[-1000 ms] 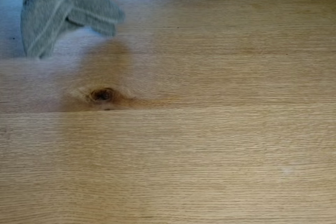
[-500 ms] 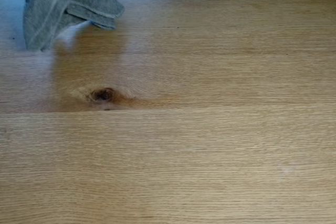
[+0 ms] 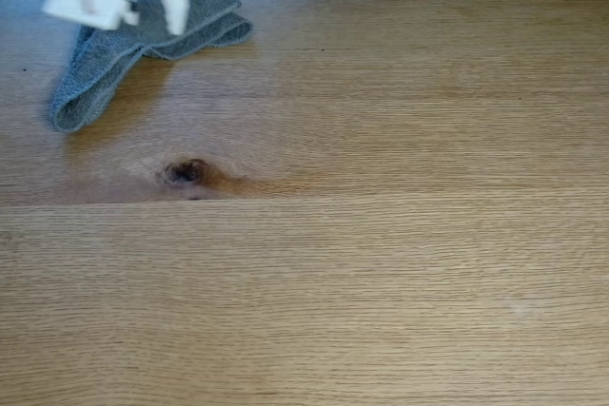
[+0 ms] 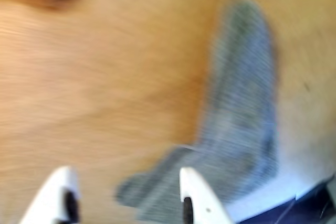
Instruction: Clean the area in front of the robot
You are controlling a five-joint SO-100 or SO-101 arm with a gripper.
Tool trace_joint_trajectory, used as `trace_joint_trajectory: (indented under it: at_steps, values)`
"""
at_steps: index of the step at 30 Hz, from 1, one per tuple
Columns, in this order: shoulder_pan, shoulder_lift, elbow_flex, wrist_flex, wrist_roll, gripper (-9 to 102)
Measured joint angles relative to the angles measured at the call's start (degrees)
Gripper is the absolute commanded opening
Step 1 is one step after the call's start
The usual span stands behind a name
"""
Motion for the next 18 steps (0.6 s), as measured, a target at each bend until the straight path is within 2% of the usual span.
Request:
trace_joint_trajectory:
  at_steps: [5,8,13,18]
  values:
    - [-20.0,6.2,0.0,-0.3,10.6,1]
    - [-27.9,9.0,0.0,-1.9,16.0,0]
    - [-31.2,13.1,1.8,-5.5,21.7,0]
    - [-29.4,21.0,14.0,-12.2,21.1,0]
